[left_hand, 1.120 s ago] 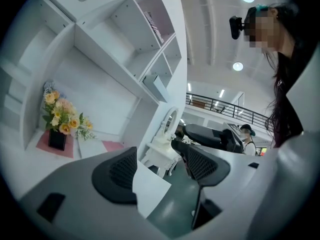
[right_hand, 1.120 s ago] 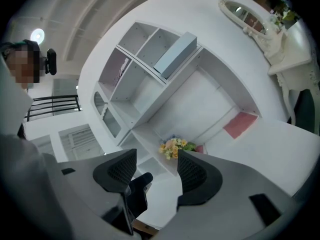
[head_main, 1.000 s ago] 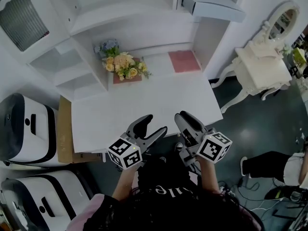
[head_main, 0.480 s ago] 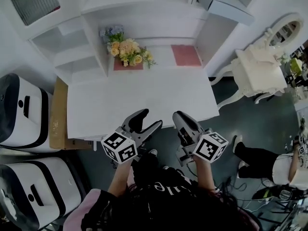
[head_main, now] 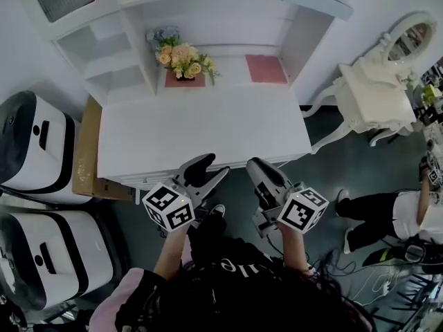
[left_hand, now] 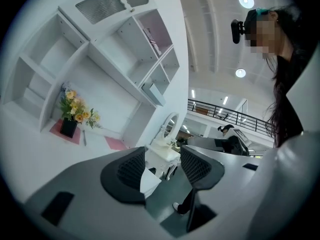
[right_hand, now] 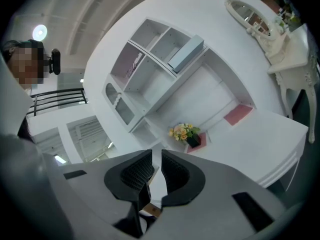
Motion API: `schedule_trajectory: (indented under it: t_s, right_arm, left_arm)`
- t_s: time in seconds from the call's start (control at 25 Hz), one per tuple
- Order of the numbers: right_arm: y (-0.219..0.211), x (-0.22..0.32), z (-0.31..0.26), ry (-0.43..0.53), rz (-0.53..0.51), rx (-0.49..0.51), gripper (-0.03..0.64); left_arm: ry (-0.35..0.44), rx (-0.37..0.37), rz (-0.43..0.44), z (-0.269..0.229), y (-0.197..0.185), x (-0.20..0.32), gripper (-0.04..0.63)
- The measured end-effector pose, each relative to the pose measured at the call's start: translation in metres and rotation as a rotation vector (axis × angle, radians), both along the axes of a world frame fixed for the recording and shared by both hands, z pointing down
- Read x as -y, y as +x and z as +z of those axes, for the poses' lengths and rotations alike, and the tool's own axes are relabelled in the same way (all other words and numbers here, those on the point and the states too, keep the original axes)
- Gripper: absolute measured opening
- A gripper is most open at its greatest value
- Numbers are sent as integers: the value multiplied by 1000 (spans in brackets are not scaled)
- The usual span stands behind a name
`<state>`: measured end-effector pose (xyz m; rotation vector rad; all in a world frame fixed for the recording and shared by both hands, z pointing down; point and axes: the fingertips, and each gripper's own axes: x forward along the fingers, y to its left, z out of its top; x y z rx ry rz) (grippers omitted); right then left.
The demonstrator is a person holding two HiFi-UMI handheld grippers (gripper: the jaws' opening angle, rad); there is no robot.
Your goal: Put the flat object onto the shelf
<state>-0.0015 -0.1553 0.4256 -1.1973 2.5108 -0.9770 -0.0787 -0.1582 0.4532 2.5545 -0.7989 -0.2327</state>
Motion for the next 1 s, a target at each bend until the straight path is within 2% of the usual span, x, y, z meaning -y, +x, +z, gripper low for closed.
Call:
schedule_trajectory:
  t_s: [0.28, 0.68, 1.0]
  right_arm:
    - [23, -70, 10, -4, -27, 23, 86]
    - [43, -169, 20, 0, -106, 46, 87]
    - [36, -211, 25, 14, -163, 41, 87]
  left_arm:
    - [-9, -7, -6, 2, 24, -67, 155]
    - [-65, 20, -42, 15, 48, -181, 117]
    - [-64, 0, -65, 14, 45, -229, 75]
